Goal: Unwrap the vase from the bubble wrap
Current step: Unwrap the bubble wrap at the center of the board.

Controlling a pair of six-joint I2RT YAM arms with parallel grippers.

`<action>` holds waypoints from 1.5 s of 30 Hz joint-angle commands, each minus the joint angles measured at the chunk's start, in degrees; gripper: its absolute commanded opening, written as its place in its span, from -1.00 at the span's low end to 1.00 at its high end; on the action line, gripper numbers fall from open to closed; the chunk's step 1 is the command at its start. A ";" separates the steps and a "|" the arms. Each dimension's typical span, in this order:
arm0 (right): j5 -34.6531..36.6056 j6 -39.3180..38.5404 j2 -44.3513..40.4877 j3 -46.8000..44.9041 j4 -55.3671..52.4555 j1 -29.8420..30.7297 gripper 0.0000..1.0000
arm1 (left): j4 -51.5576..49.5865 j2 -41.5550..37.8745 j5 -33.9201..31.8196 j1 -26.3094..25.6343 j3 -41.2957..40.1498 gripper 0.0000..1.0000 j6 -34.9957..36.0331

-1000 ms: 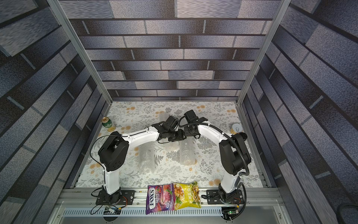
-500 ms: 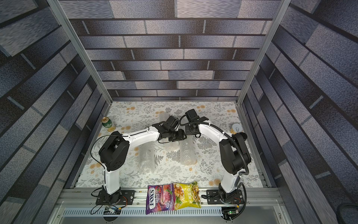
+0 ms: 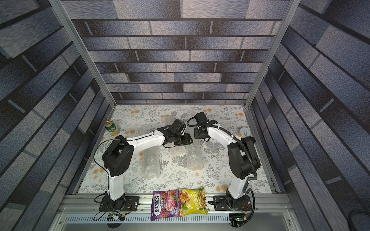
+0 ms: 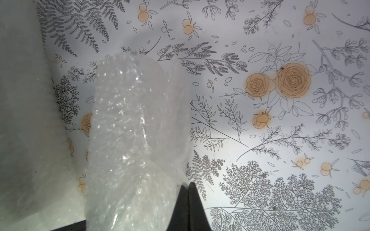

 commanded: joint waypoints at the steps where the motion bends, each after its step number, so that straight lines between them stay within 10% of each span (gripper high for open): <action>1: 1.31 -0.67 -1.52 -0.49 2.04 -1.25 -0.97 | -6.10 2.34 -1.02 -0.44 -1.76 0.01 1.99; 16: -1.11 -0.33 -2.28 -1.71 3.01 -2.20 -0.98 | -6.69 2.50 -0.86 -0.21 -1.41 0.01 2.43; 25: -7.49 1.15 -6.16 -4.27 3.16 -2.12 -0.40 | -5.62 1.35 -0.67 -1.01 -0.82 0.01 3.60; 45: -11.95 6.58 -15.29 -15.18 -0.05 2.20 -0.42 | -6.64 2.40 0.25 -1.77 2.46 0.01 4.64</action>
